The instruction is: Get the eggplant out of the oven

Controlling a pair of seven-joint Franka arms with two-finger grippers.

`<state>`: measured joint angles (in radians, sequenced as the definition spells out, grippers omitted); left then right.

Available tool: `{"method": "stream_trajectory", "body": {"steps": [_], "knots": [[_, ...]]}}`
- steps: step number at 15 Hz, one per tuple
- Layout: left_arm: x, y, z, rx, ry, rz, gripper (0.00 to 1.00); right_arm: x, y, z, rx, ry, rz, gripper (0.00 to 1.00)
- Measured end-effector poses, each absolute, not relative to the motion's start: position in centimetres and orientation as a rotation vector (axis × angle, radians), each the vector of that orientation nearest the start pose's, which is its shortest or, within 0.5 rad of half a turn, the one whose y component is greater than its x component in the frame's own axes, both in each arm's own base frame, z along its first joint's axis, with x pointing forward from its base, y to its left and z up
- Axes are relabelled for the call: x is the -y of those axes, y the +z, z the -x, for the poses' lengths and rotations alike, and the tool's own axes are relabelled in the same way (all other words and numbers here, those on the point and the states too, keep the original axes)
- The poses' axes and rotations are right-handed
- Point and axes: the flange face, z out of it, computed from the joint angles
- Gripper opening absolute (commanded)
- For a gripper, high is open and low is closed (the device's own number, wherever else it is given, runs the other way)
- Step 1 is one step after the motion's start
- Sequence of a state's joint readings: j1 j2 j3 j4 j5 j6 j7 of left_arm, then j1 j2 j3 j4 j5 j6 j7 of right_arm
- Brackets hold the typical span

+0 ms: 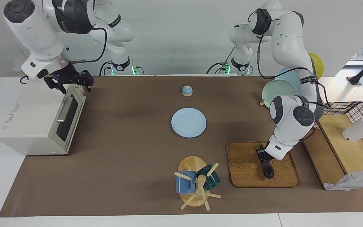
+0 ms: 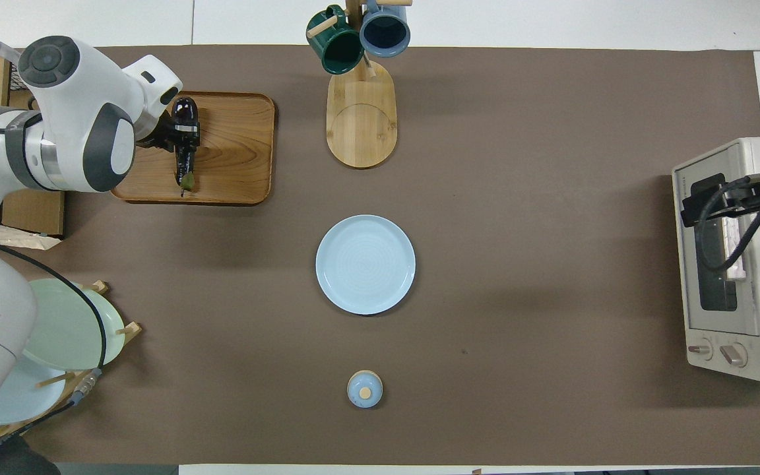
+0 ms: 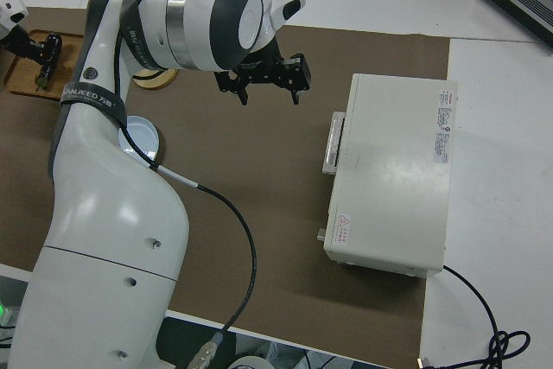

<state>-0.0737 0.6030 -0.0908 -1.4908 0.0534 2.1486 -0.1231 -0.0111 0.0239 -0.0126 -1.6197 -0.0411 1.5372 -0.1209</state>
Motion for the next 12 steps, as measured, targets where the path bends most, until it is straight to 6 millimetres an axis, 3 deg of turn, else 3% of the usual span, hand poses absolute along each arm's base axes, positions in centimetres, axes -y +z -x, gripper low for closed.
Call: {"method": "stream_trajectory", "body": {"steps": [2,4,6,9,12], "knots": [[10.4,33.9,-70.9,-0.081,-0.122,3.153,1.0,1.7,58.8,-55.7,0.156,0.143,3.17,1.0],[10.3,37.4,-70.7,-0.078,-0.172,3.15,1.0,1.6,59.0,-55.7,0.156,0.134,3.163,1.0],[10.0,43.0,-69.4,-0.074,-0.174,3.141,1.0,1.6,59.1,-55.7,0.155,0.131,3.159,1.0],[9.3,51.6,-65.6,-0.066,-0.136,3.124,1.0,1.5,59.0,-55.8,0.155,0.133,3.159,1.0],[8.5,57.9,-61.3,-0.051,-0.083,3.108,1.0,1.5,59.0,-55.8,0.155,0.134,3.158,1.0]]}}
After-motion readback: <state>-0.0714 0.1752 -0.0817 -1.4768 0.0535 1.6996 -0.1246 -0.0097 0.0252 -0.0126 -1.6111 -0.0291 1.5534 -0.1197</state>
